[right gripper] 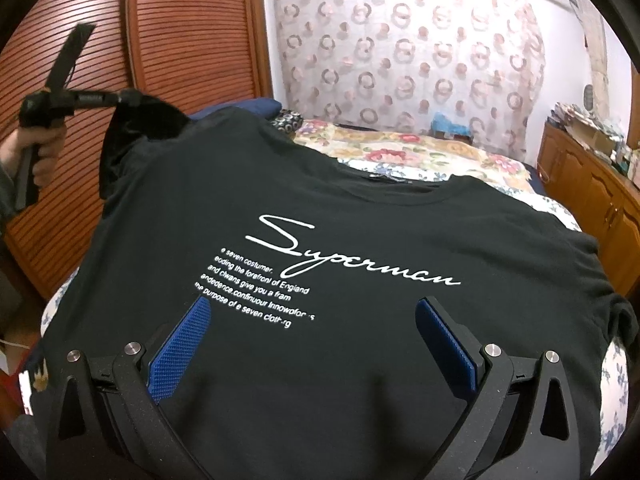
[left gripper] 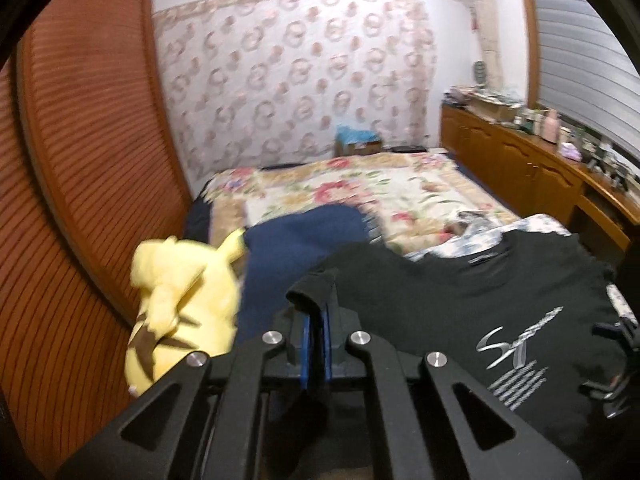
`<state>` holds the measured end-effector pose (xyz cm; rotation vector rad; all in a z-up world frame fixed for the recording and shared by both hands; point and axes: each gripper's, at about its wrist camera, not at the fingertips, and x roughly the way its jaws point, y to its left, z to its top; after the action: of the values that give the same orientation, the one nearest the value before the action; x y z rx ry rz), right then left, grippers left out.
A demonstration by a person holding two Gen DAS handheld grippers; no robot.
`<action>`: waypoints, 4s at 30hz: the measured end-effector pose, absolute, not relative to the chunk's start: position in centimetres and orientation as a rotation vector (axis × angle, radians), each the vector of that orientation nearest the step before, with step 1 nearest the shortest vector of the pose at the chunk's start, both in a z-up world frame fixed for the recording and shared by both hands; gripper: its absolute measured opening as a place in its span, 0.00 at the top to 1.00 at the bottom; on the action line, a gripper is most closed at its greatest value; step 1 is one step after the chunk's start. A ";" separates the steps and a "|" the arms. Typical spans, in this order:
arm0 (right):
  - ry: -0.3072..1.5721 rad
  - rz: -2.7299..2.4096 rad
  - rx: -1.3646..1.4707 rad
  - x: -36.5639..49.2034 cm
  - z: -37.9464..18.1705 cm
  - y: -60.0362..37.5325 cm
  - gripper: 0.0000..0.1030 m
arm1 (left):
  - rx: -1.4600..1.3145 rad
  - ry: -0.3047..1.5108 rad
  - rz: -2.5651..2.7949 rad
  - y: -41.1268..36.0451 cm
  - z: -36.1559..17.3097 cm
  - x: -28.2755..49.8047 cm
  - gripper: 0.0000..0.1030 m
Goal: Fold small clothes
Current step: 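Fold the gripped side and sleeve inward over the shirt body, open left gripper, then move the right gripper to the other sleeve and close on it, then fold the sleeve inward over the shirt body and open right gripper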
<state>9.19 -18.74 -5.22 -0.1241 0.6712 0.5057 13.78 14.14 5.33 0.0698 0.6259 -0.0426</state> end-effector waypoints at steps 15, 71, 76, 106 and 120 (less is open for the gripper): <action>0.670 0.470 -0.087 9.9 -4.3 -20.8 0.00 | 0.097 0.717 -0.248 4.4 6.2 19.0 0.70; 0.880 0.091 0.059 17.8 -6.4 -48.8 0.31 | 0.125 0.887 -0.328 -3.2 -9.5 14.2 0.23; 0.903 0.092 0.057 18.6 -6.9 -49.1 0.34 | 0.134 0.889 -0.327 -3.5 -9.5 14.2 0.22; 0.776 0.354 -0.218 15.6 -4.3 -36.2 0.93 | 0.085 0.798 -0.269 -2.0 -7.7 13.2 0.06; 0.832 0.345 -0.221 13.3 -6.0 -35.7 0.84 | 0.007 0.631 -0.219 -0.4 -3.3 9.9 0.06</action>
<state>13.32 -35.70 -5.97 -0.2215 0.8323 0.3453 9.85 -0.43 -3.28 0.0070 0.6309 -0.2188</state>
